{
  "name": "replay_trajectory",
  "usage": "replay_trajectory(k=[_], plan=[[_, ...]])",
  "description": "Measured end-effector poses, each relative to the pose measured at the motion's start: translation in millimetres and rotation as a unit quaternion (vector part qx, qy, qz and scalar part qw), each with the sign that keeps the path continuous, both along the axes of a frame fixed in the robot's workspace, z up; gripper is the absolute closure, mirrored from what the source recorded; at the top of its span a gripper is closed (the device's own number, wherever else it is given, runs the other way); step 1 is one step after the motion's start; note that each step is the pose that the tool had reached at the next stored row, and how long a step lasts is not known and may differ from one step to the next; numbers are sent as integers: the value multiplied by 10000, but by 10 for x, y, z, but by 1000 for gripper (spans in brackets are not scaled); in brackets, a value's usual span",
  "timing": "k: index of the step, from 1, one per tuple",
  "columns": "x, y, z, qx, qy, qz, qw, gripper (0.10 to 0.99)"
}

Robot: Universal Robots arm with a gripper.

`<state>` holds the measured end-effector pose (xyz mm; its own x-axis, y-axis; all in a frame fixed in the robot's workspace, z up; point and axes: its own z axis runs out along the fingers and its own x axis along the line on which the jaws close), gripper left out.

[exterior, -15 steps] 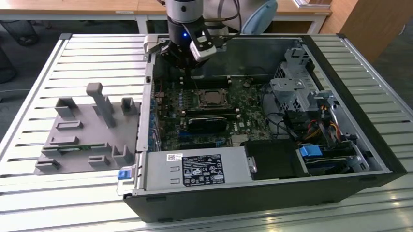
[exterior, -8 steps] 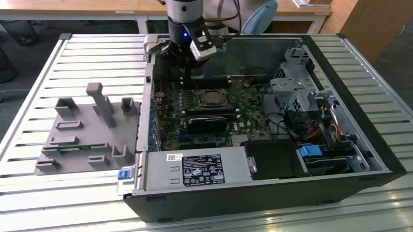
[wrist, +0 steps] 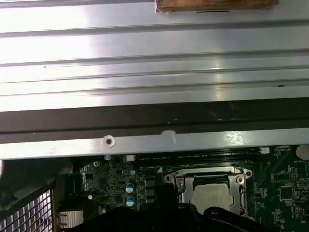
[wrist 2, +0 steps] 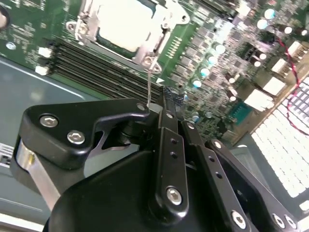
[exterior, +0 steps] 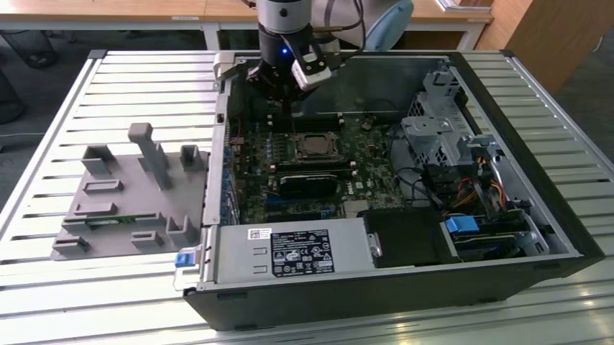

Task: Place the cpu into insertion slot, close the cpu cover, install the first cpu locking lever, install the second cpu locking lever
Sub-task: 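Install the first cpu locking lever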

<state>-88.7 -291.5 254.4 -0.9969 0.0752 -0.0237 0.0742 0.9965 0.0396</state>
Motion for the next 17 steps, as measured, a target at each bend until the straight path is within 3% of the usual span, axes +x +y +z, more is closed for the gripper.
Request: replay_trajectory(k=[8, 11, 12, 14, 15, 17], plan=[[288, 3, -9, 0, 10, 1, 10000, 980], [347, 2, -19, 10, 9, 3, 10000, 980], [349, 2, -22, 45, 10, 5, 10000, 980], [349, 2, -27, 207, 10, 10, 9998, 980], [349, 1, -32, 243, 10, 11, 9997, 980], [349, -1, -43, 253, -6, 13, 9997, 980]])
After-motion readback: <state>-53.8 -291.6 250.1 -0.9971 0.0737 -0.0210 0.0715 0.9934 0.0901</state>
